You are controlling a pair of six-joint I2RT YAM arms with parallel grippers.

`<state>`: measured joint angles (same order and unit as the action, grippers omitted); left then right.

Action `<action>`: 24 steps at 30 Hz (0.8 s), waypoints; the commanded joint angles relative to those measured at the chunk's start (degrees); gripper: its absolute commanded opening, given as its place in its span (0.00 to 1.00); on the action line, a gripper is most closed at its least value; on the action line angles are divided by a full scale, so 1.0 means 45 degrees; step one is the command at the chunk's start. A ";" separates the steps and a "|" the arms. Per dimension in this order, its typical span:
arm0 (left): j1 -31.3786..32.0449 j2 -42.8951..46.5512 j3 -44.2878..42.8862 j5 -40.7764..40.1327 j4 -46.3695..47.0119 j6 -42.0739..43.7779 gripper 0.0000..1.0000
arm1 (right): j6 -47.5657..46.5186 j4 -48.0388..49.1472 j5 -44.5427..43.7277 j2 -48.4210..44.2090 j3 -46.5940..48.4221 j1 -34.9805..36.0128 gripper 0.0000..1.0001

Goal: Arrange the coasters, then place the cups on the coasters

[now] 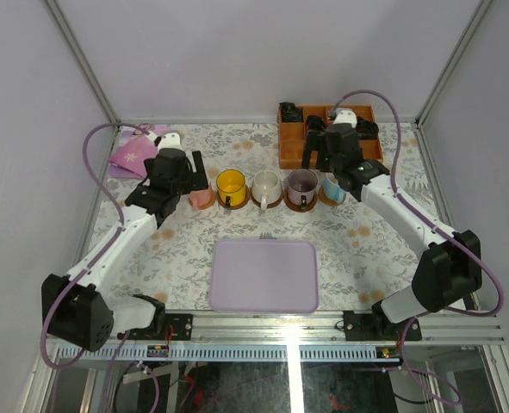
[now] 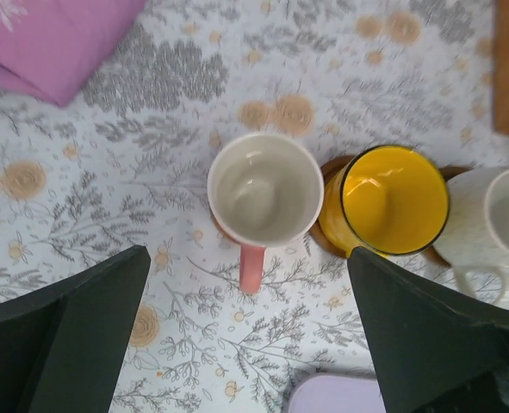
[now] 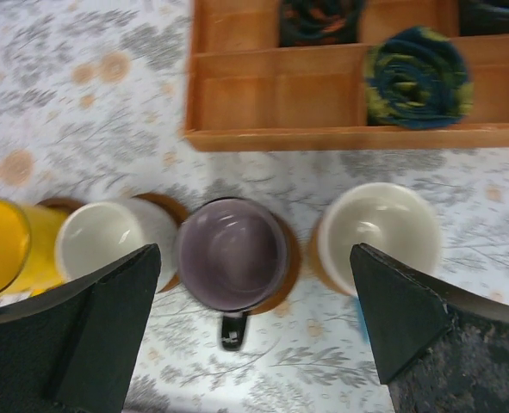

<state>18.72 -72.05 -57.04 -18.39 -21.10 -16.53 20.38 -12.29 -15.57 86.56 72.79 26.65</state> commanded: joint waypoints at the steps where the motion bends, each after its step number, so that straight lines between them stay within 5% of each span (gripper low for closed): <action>1: -0.0102 0.0756 -0.0420 -0.0737 0.0268 0.0562 1.00 | 0.0390 0.0453 -0.0570 -0.1170 -0.0546 -0.1696 0.99; 11: -0.4219 0.1316 -0.0580 0.0269 0.0108 0.0325 1.00 | 0.2649 0.0267 0.0069 -0.3487 -0.2725 -0.6442 0.99; 17: -0.5408 0.0389 -0.1195 -0.0225 -0.1155 0.0699 1.00 | 0.2141 -0.0060 -0.1884 -0.4648 -0.3393 -0.6568 0.99; 24: -0.5613 0.1452 -0.0396 0.0708 -0.0178 0.0969 1.00 | 0.1651 0.0354 -0.3072 -0.5908 -0.4248 -0.6590 0.99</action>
<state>-6.13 -69.21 -60.10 -17.28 -24.69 -13.74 29.52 -13.34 -23.57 62.74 54.83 -3.11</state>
